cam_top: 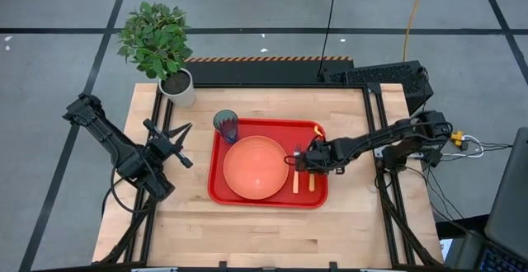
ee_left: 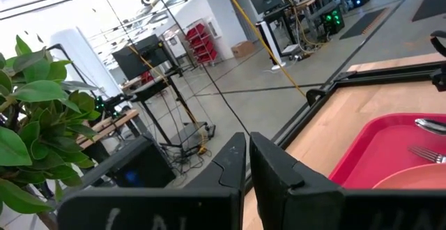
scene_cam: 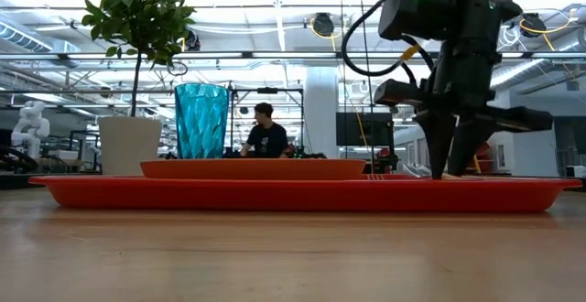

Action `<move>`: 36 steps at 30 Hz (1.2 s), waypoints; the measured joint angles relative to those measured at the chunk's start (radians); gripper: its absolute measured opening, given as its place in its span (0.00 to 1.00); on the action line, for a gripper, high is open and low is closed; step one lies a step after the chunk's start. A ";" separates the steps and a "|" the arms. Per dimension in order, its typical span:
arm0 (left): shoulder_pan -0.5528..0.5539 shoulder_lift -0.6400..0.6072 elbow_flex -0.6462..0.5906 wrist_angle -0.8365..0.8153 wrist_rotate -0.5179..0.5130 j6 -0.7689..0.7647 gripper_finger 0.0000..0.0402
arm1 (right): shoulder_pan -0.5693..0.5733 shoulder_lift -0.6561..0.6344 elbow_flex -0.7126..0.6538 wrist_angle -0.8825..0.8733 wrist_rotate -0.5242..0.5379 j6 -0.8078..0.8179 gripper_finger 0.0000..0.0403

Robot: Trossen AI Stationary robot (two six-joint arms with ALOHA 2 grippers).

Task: Pick and place plate/cup/fork/spoon on tray
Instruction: Put the orange spoon on the red serving tray to the right of the yellow fork

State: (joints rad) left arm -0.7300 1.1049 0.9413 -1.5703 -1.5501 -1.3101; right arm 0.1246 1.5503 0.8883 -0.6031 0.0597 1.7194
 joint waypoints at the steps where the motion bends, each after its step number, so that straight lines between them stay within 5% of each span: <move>1: 0.000 0.000 0.000 0.000 0.000 0.000 0.06 | 0.000 0.001 -0.010 0.016 0.000 0.002 0.10; 20: 0.000 0.000 0.000 0.000 0.000 0.003 0.06 | 0.001 0.001 -0.069 0.127 0.000 0.000 0.11; 36: 0.000 0.000 0.000 0.000 0.002 0.006 0.06 | 0.002 0.001 -0.069 0.132 -0.001 -0.029 0.27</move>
State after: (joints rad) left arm -0.7300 1.1049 0.9413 -1.5703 -1.5486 -1.3045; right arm 0.1261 1.5509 0.8188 -0.4708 0.0586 1.6903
